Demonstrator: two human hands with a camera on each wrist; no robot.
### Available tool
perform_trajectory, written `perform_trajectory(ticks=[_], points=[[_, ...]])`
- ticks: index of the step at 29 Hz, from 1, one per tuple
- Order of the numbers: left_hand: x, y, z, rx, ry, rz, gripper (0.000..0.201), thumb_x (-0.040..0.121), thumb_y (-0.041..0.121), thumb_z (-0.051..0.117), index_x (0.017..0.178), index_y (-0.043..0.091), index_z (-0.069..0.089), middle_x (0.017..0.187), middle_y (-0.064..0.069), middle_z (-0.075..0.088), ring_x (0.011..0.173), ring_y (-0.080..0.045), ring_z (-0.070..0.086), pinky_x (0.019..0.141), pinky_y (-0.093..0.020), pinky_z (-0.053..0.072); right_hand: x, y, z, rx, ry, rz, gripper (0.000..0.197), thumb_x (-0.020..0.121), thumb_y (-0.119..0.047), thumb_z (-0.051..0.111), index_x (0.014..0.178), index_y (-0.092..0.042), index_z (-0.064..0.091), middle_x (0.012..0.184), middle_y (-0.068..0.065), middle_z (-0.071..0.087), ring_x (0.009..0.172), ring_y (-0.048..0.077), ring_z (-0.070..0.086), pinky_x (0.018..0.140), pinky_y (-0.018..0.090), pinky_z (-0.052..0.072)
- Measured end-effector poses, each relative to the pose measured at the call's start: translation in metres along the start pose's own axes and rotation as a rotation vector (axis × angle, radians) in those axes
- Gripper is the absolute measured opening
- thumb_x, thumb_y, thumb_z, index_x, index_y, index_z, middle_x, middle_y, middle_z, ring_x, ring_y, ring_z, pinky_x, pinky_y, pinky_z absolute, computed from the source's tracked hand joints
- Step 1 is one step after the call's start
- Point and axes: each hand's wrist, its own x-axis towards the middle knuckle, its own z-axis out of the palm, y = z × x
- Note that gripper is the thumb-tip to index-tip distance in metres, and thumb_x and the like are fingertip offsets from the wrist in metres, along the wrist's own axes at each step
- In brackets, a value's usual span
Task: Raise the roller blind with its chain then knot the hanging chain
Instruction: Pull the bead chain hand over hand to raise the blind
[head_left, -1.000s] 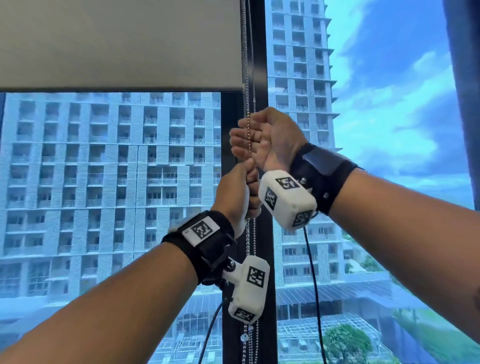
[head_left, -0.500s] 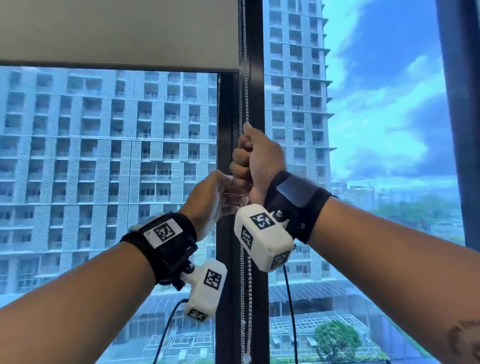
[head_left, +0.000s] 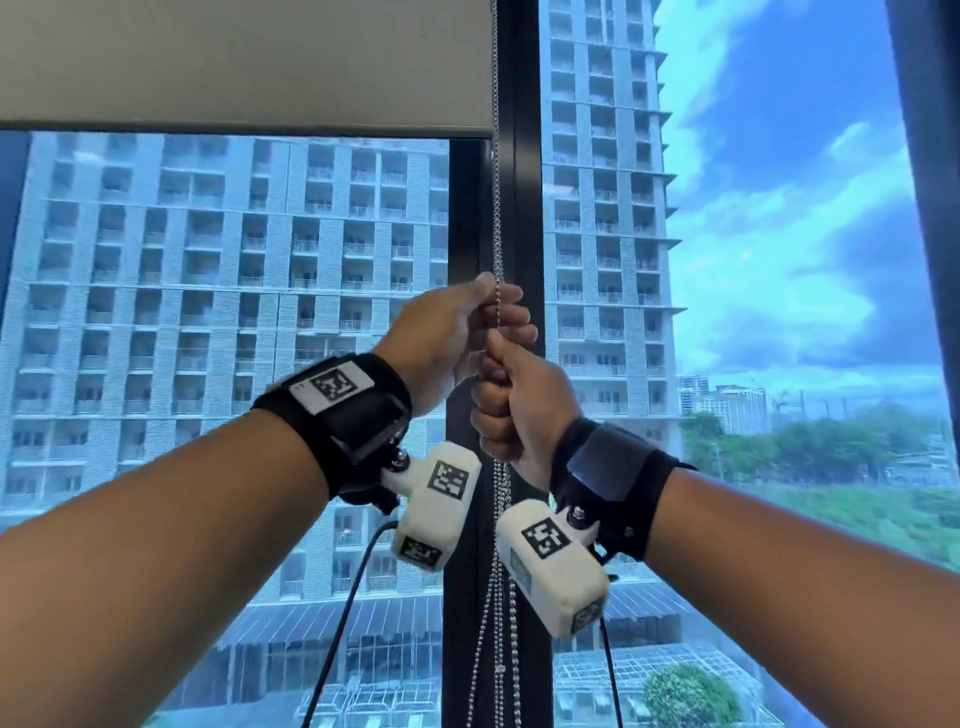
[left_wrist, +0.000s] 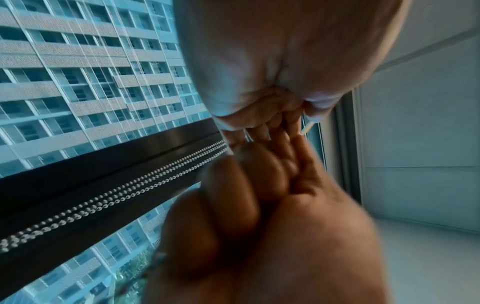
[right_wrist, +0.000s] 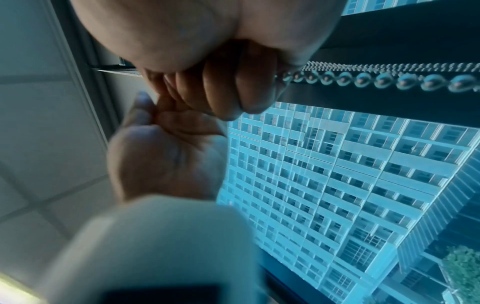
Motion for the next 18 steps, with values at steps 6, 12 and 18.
perform_trajectory(ticks=[6,12,18], points=[[-0.005,-0.02,0.015,0.017,0.128,0.016,0.029,0.103,0.021,0.039,0.078,0.014,0.049,0.058,0.005,0.031,0.043,-0.008,0.027,0.044,-0.021,0.033,-0.004,0.015,-0.024,-0.323,-0.186,0.171,0.035,0.098,-0.032,0.044,0.065,-0.022,0.036,0.059,-0.001,0.023,0.048,0.012,0.02,0.038,0.019,0.022],[-0.001,-0.028,0.031,0.184,0.153,0.061,0.033,0.098,0.026,0.037,0.067,0.021,0.043,0.049,0.012,0.03,0.041,-0.008,0.025,0.038,-0.021,0.022,0.018,-0.005,-0.057,-0.317,-0.123,0.28,0.018,0.092,-0.012,0.044,0.093,-0.005,0.061,0.086,0.01,0.061,0.078,0.022,0.058,0.08,0.041,0.057],[-0.011,-0.037,0.034,0.209,0.189,0.055,0.037,0.101,0.022,0.036,0.065,0.021,0.044,0.053,0.006,0.039,0.038,-0.006,0.034,0.04,-0.021,0.029,0.041,-0.058,-0.026,-0.031,0.087,0.06,0.013,0.091,-0.014,0.046,0.091,-0.006,0.056,0.077,0.012,0.056,0.065,0.021,0.052,0.066,0.031,0.047]])
